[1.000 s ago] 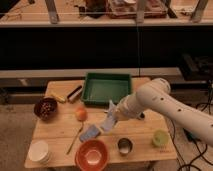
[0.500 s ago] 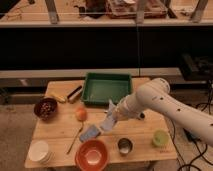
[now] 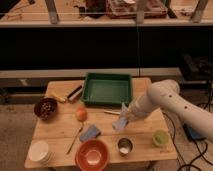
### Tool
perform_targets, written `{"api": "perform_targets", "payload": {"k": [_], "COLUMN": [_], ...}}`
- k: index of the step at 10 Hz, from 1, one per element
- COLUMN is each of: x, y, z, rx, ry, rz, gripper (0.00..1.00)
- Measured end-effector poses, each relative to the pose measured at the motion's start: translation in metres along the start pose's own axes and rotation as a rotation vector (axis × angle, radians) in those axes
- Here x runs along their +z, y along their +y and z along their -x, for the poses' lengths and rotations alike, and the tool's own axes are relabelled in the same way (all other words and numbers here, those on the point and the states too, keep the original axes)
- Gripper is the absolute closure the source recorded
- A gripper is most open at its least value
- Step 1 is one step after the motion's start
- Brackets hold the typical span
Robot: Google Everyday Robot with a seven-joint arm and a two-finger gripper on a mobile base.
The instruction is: Place towel in plastic cup
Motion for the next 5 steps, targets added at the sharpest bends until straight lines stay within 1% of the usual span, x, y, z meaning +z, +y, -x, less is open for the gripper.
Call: {"api": "perform_targets", "payload": {"k": [1,2,4,5], "x": [-0.005,-0.011,-0.027,-0.036], "y": [0.027,0.048,0.076,0.084], "z": [-0.017,-0.03,-0.05,-0.056], "rx": [0.046,0.083,0.147,0.166], "ry": [-0.001,0.003,0.02,0.027], "rz": [0.011,0.016,0.02,0.02], "gripper": [0.8,0.8,0.8,0.8]}}
